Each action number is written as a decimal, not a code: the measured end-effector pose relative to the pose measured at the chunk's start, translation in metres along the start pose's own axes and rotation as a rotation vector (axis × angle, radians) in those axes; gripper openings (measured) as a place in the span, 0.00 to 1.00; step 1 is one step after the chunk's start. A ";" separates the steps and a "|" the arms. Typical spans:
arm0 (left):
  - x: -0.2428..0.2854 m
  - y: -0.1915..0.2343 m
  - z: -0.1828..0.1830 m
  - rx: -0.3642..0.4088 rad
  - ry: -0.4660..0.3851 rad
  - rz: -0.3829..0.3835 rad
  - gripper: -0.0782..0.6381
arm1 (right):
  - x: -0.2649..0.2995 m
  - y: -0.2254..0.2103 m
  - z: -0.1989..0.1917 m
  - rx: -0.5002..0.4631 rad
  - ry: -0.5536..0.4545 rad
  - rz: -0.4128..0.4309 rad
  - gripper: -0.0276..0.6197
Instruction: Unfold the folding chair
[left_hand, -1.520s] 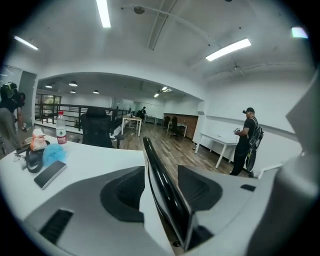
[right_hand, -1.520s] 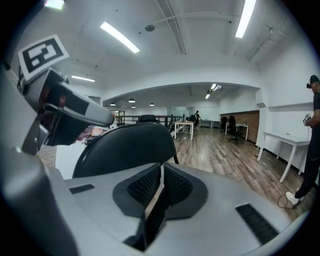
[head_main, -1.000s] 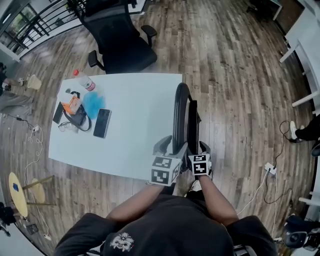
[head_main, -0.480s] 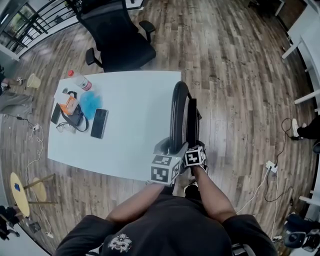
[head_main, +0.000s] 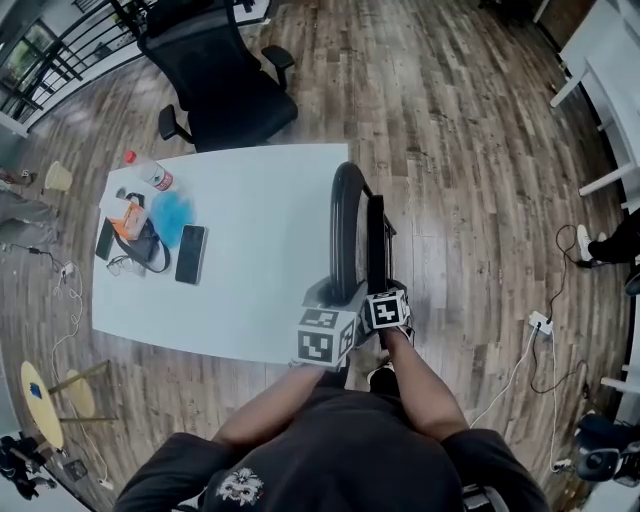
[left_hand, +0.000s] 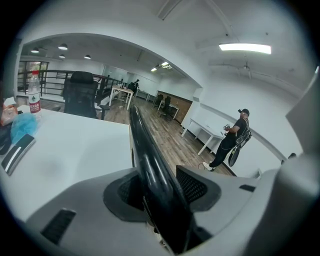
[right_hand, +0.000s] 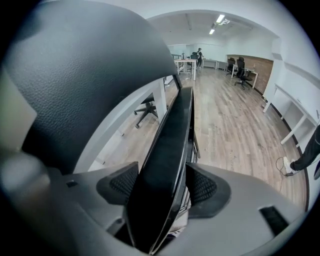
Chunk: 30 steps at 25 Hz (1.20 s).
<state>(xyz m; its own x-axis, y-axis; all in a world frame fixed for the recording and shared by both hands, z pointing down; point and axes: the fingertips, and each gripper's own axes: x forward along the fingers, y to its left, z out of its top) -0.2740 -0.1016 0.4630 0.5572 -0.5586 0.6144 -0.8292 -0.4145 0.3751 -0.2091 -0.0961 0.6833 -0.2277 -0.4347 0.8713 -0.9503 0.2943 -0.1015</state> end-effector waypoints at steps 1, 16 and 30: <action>0.000 0.000 0.000 0.004 0.003 0.000 0.36 | -0.001 -0.003 -0.001 0.013 -0.007 0.003 0.50; 0.027 -0.032 -0.013 0.065 0.093 0.061 0.36 | -0.051 -0.133 -0.039 0.154 -0.113 0.082 0.50; 0.112 -0.086 -0.058 0.013 0.257 0.244 0.39 | -0.050 -0.344 -0.126 0.367 -0.105 0.442 0.59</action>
<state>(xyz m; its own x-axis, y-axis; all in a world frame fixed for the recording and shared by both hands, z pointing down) -0.1433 -0.0869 0.5397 0.3121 -0.4436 0.8401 -0.9347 -0.3017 0.1879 0.1563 -0.0680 0.7353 -0.6213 -0.4249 0.6583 -0.7675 0.1610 -0.6204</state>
